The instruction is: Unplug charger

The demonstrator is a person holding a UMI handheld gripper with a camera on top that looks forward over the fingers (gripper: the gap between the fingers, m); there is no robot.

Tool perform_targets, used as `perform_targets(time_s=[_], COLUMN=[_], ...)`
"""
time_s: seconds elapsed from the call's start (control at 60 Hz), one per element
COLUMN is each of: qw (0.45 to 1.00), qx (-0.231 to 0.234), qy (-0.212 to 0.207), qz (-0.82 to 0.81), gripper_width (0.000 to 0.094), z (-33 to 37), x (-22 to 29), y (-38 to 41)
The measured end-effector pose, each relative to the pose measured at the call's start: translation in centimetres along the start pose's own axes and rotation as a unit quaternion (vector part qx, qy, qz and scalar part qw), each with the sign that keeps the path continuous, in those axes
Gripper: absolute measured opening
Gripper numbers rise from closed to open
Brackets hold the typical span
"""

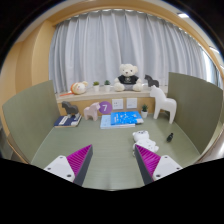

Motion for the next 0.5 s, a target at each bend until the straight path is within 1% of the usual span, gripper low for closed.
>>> perform_targets(time_s=[0.183, 0.5], qw=[0.999, 0.998], qx=[0.032, 0.038], qy=[0.008, 0.024], qz=[0.027, 0.035], gripper_width=[0.0862, 0.0862], z=[3.8, 6.1], x=[-2.3, -4.0], y=[5.3, 7.8])
Point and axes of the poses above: the point between the fingertips, and its own axes, seen from behind it with the camera up: y to the left, x up, z backward, against the way the camera looks, the point moved 6 cm from there along z, backward, against the way the camera looks, and after that the axes turned 4 degrees about -x, right-handed, at the moved point
